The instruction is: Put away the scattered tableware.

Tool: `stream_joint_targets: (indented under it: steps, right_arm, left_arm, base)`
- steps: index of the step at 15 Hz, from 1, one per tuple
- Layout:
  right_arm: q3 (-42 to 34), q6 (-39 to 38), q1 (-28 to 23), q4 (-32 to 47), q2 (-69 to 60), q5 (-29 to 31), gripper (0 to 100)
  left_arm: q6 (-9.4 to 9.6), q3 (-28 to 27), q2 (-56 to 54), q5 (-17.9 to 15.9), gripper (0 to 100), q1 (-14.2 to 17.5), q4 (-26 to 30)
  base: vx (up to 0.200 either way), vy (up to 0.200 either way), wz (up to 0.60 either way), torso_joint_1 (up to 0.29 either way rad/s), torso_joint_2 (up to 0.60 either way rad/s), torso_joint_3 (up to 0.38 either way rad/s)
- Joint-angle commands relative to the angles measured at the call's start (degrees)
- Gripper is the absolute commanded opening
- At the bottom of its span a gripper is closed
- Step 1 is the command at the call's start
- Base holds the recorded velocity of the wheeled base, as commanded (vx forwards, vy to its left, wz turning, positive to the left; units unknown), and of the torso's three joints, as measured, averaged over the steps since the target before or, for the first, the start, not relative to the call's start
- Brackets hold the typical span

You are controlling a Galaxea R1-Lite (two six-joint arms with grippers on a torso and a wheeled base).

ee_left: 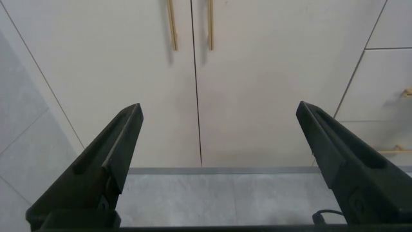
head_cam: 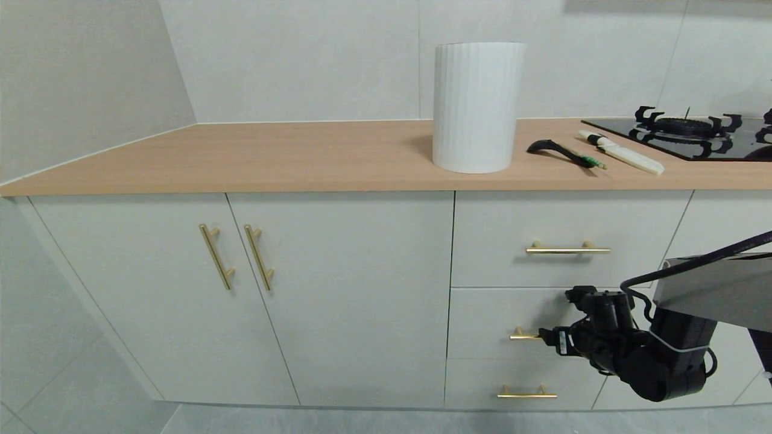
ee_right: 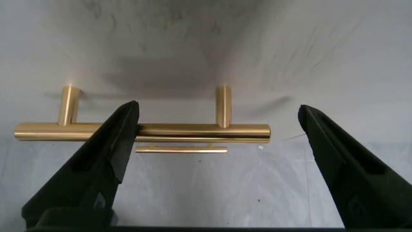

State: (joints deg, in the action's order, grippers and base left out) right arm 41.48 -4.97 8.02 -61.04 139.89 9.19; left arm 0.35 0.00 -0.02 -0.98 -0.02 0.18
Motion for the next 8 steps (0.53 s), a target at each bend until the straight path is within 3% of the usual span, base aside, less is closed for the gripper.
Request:
stream_joint_targets:
  steps: [1,8]
  right_arm:
    - [-0.26,0.23,-0.02,0.48,0.12,0.04,100]
    - [-1.14,1.28,-0.02,0.83,0.12,0.04,100]
  left_arm:
    - [0.00,0.00,0.02,0.01,100,0.02,-0.09]
    - [0.00,0.00,0.02,0.01,100,0.02,-0.01]
  base:
    - [0.000,0.000,0.00,0.000,0.00,0.000]
    - [0.000,0.000,0.00,0.000,0.00,0.000]
